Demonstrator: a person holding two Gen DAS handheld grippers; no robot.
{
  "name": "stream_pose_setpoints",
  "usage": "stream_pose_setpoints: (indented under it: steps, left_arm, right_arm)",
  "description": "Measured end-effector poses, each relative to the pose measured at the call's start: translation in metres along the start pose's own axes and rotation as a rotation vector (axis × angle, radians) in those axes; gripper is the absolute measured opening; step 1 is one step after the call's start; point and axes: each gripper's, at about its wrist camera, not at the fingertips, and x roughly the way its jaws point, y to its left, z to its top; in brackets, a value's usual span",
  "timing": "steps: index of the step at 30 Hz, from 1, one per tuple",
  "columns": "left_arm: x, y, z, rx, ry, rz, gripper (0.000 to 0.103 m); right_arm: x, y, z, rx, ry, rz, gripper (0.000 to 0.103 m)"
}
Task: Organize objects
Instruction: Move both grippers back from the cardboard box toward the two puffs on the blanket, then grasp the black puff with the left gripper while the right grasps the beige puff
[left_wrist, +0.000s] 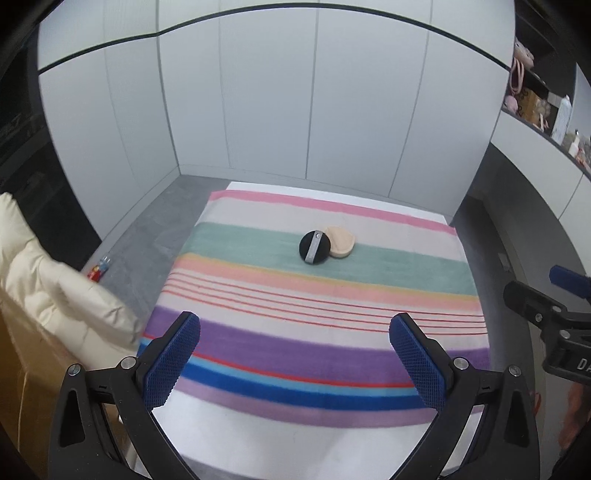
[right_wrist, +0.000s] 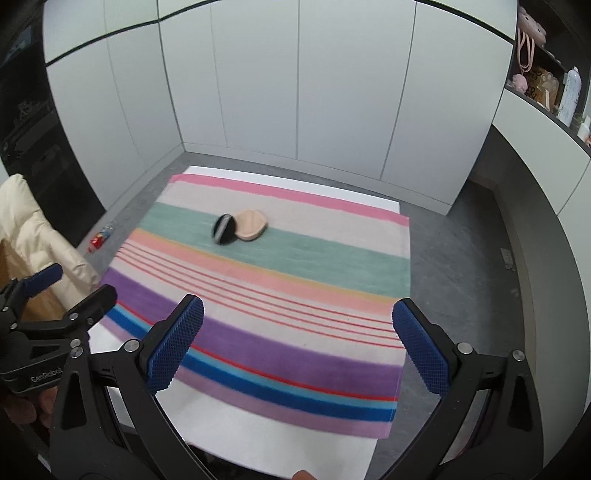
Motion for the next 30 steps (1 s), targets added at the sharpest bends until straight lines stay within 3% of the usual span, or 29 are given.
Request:
stream_pose_setpoints:
  steps: [6,17,20,25,30]
  left_arm:
    - [0.041,-0.007,0.016,0.022,0.006,-0.025,0.103]
    - [0.162,-0.002,0.022,0.001,0.041,-0.054,0.098]
    - [0.198,-0.003,0.024,0.016,0.081,-0.077,0.09]
    - [0.243,-0.009,0.03,0.04,0.121,-0.099,0.089]
    - [0.26,-0.017,0.039,0.081,0.117,-0.105,0.072]
  right_arm:
    - [0.055,0.0,0.009,-0.033,0.03,0.01,0.103]
    - [0.175,0.005,0.021,-0.036,0.094,0.037,0.098]
    - [0.206,0.003,0.021,-0.032,0.1,0.048,0.098]
    - [0.243,0.004,0.025,-0.042,0.108,0.053,0.096]
    - [0.262,0.007,0.032,-0.036,0.11,0.065,0.09]
